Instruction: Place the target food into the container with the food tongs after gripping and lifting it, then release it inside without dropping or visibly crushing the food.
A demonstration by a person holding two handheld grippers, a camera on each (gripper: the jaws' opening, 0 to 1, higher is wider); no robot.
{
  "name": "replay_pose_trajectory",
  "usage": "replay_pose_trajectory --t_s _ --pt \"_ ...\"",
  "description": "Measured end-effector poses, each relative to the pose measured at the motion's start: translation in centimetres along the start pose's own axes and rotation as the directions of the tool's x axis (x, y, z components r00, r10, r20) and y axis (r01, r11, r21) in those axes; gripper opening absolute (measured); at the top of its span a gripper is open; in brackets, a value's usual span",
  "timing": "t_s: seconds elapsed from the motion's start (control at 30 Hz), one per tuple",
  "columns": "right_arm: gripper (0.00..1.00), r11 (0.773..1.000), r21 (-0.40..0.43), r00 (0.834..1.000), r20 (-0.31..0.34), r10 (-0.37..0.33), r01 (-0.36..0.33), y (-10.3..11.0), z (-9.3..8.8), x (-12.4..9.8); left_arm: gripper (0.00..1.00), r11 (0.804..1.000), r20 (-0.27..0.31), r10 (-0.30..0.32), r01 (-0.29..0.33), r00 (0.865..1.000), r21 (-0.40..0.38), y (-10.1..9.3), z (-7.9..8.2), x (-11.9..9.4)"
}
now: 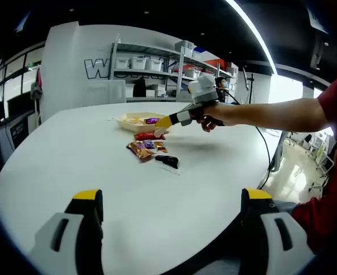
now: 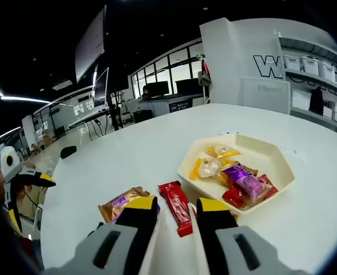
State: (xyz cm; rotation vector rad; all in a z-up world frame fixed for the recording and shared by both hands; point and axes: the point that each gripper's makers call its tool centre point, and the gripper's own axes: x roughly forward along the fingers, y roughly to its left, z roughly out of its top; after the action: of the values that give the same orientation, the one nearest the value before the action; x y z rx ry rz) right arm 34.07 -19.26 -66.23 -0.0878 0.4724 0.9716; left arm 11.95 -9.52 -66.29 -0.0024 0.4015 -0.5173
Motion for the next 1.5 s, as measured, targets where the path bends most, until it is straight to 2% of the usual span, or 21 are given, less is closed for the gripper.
replay_pose_trajectory --t_s 0.2,0.4,0.5,0.6,0.67,0.83,0.93,1.03,1.07,1.13,1.2,1.27,1.33,1.37,1.43,1.5 --pt "0.21 1.000 0.018 1.000 0.002 -0.001 0.001 0.1 -0.4 -0.8 0.99 1.000 0.002 -0.014 0.014 1.000 0.008 -0.6 0.1 0.3" --pt "0.22 0.999 0.051 1.000 -0.028 0.014 -0.012 0.8 -0.9 -1.7 0.99 1.000 0.005 -0.020 0.020 1.000 0.006 -0.7 0.1 0.2" --pt "0.22 1.000 0.016 1.000 -0.011 0.005 -0.004 0.9 -0.8 -2.1 0.99 1.000 0.004 -0.022 0.022 1.000 0.007 -0.8 0.0 0.2" --pt "0.22 1.000 0.026 1.000 0.004 -0.007 0.007 0.5 -0.6 -2.1 0.99 1.000 0.007 -0.023 0.023 1.000 0.007 -0.8 0.1 0.2" --pt "0.23 0.999 -0.012 0.999 0.009 -0.035 0.035 0.0 -0.5 -2.0 0.99 1.000 0.006 -0.025 0.025 1.000 0.009 -0.9 0.2 0.2" --pt "0.24 0.995 -0.085 0.999 0.014 -0.051 0.052 0.0 -0.3 -1.2 0.99 1.000 0.006 -0.021 0.021 1.000 0.008 -0.7 0.1 0.1" --pt "0.24 0.995 -0.091 0.999 -0.002 -0.045 0.045 0.3 -0.6 -0.6 0.99 1.000 0.002 -0.019 0.019 1.000 0.008 -0.6 0.0 0.1" --pt "0.25 0.990 -0.122 0.997 -0.042 -0.072 0.067 -0.2 -1.6 -0.3 0.99 1.000 0.002 -0.018 0.018 1.000 0.005 -0.6 0.0 0.1" --pt "0.24 0.991 -0.115 0.997 -0.045 -0.068 0.062 -0.2 -1.9 -0.3 0.99 1.000 0.002 -0.017 0.017 1.000 0.005 -0.5 0.0 0.1" --pt "0.24 0.998 -0.024 0.998 -0.032 -0.059 0.058 -0.4 -1.8 -0.3 0.99 1.000 -0.001 -0.017 0.017 1.000 0.006 -0.5 0.0 0.1" --pt "0.22 0.998 0.031 0.998 -0.033 -0.053 0.054 -0.5 -2.1 -0.4 0.99 1.000 -0.002 -0.017 0.017 1.000 0.004 -0.5 -0.1 0.2" --pt "0.20 0.998 0.020 0.998 -0.024 -0.051 0.051 -0.7 -2.0 -0.5 0.99 1.000 -0.004 -0.019 0.019 1.000 0.006 -0.5 -0.1 0.3" --pt "0.18 0.995 0.084 0.998 -0.030 -0.058 0.061 -0.7 -2.0 -0.6 0.99 1.000 -0.001 -0.019 0.019 1.000 0.003 -0.5 0.0 0.4" --pt "0.18 0.995 0.081 0.998 -0.028 -0.057 0.059 -0.9 -2.0 -0.6 0.99 1.000 0.001 -0.020 0.020 1.000 0.000 -0.5 0.0 0.4" --pt "0.18 0.989 0.142 0.999 -0.016 -0.051 0.053 -1.0 -1.9 -0.6 0.99 1.000 0.003 -0.019 0.019 1.000 -0.002 -0.5 0.0 0.5" --pt "0.18 0.985 0.163 0.999 -0.005 -0.048 0.048 -1.2 -1.9 -0.8 0.99 1.000 0.001 -0.018 0.018 1.000 -0.003 -0.5 0.0 0.5"
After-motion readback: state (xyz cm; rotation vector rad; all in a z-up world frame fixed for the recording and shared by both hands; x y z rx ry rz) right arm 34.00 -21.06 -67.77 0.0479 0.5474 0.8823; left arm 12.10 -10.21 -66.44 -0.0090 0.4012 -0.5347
